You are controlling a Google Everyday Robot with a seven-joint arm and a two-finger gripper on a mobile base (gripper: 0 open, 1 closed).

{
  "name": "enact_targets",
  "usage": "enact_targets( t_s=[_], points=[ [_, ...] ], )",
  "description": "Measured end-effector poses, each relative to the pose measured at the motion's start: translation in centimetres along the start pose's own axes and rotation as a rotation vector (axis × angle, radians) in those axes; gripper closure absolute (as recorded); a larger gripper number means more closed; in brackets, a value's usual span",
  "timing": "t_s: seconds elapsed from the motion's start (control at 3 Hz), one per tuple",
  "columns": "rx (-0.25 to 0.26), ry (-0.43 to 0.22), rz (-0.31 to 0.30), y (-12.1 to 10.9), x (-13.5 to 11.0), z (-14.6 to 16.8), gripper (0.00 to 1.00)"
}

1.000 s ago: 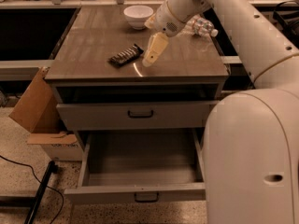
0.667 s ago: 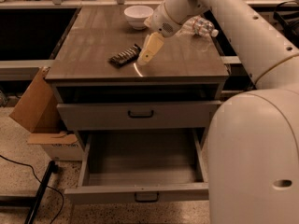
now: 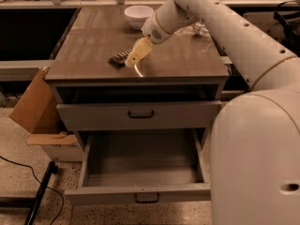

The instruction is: Place rxbar chocolate into middle drawer

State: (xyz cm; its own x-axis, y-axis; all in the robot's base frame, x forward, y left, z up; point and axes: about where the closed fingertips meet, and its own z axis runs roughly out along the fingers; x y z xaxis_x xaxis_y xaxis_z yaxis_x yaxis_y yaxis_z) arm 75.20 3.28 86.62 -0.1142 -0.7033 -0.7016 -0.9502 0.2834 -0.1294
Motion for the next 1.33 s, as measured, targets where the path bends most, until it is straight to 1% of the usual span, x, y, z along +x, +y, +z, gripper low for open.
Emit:
enact_targets(
  t_s=[0.33,0.67,1.0,1.33],
  points=[
    [0.022,-0.02,0.098,-0.2,0.2,1.6,0.0],
    [0.055,-0.014,0.168,-0.5,0.7,3.2,0.0],
    [0.081,0.003,0.213,-0.7,1.4,4.4,0.0],
    [0.089,0.01,0.248,-0.9,1.6,5.1,0.0]
  ],
)
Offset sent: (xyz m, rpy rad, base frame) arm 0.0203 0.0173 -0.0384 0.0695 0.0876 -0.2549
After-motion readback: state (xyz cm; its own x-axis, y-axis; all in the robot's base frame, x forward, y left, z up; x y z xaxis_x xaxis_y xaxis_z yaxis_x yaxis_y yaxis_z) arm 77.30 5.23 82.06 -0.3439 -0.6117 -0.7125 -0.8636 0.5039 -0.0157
